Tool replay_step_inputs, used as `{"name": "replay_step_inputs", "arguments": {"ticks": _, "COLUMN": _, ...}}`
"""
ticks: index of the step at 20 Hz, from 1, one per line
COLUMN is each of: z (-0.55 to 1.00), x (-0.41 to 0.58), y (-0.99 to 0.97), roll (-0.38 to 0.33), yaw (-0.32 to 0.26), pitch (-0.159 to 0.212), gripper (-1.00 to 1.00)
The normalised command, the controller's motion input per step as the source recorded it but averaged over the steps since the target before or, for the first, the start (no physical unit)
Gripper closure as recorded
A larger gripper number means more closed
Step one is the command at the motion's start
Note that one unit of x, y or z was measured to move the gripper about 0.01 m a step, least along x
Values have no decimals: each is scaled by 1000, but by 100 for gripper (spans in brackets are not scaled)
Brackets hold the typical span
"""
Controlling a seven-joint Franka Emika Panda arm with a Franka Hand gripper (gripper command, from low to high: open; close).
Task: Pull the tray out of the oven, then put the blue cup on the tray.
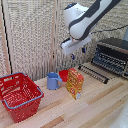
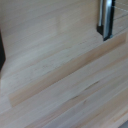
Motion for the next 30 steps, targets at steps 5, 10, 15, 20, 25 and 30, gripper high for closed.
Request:
{"name": "replay_step_inputs", "arguments": {"ticks": 5, "z": 0, "x": 178, "y": -716, "roll": -267, "yaw": 0, "pitch": -20, "gripper": -100}}
{"name": "replay_step_inputs", "arguments": {"ticks": 10, "z": 0, "x": 233, "y": -647, "roll": -288, "yaw": 0, "pitch": -46, "gripper": -100}}
{"name": "replay_step_inputs", "arguments": {"ticks": 15, "z": -38, "x": 195, "y": -687, "roll": -277, "yaw": 0, "pitch": -8, "gripper": -100}}
{"name": "replay_step_inputs", "arguments": {"ticks": 20, "z": -176, "x": 209, "y": -634, "roll": -256, "yaw": 0, "pitch": 19, "gripper": -100}}
{"name": "replay_step_inputs", "arguments": {"ticks": 25, "z": -207, "x": 98, "y": -552, "roll": -223, "yaw": 0, "pitch": 61, "gripper": -100}}
{"name": "replay_step_inputs", "arguments": {"ticks": 30, "z": -211, "x": 54, "y": -433, "roll": -172, "yaw": 1, "pitch": 64, "gripper": -100}}
